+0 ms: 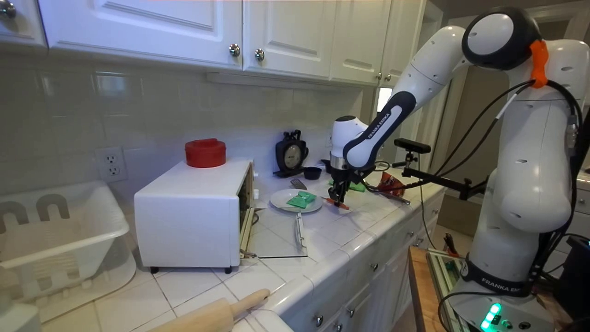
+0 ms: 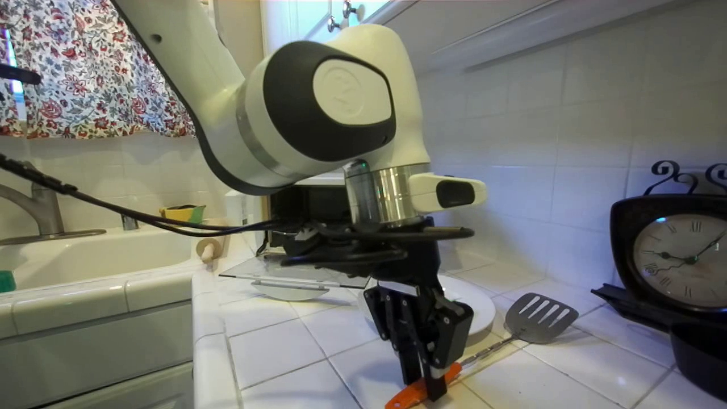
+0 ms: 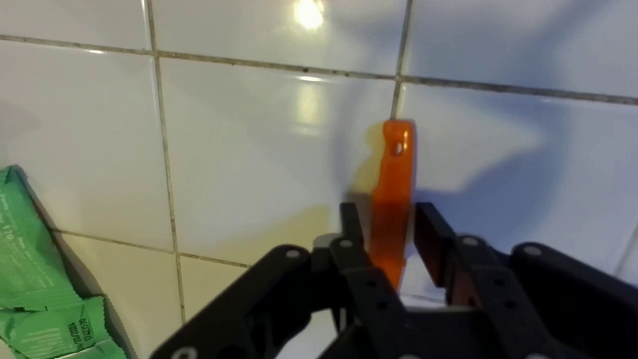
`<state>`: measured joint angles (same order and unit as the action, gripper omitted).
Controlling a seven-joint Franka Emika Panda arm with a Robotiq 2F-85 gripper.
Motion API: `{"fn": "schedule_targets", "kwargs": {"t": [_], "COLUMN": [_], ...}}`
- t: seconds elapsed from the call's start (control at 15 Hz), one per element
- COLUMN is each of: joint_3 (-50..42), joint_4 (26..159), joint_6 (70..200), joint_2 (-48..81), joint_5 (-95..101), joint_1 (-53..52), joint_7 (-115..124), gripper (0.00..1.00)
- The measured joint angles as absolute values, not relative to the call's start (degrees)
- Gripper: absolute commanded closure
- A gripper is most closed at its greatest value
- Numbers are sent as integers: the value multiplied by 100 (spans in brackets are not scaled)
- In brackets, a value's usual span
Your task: Pick up the spatula, use it to pick up the green object from the oven, place the green object on the plate and the place the spatula back down
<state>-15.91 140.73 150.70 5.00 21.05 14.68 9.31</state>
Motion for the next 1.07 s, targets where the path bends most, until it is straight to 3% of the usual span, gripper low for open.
{"fn": "schedule_targets", "kwargs": {"t": [0.33, 1.07], "joint_3": [-1579, -936], "joint_4": [14113, 14426], "joint_6": [15018, 12281], "joint_2": [-128, -2629], "joint_5": [2119, 1400], "joint_1": [1460, 1060], "joint_7": [720, 64], "gripper": [1, 0]}}
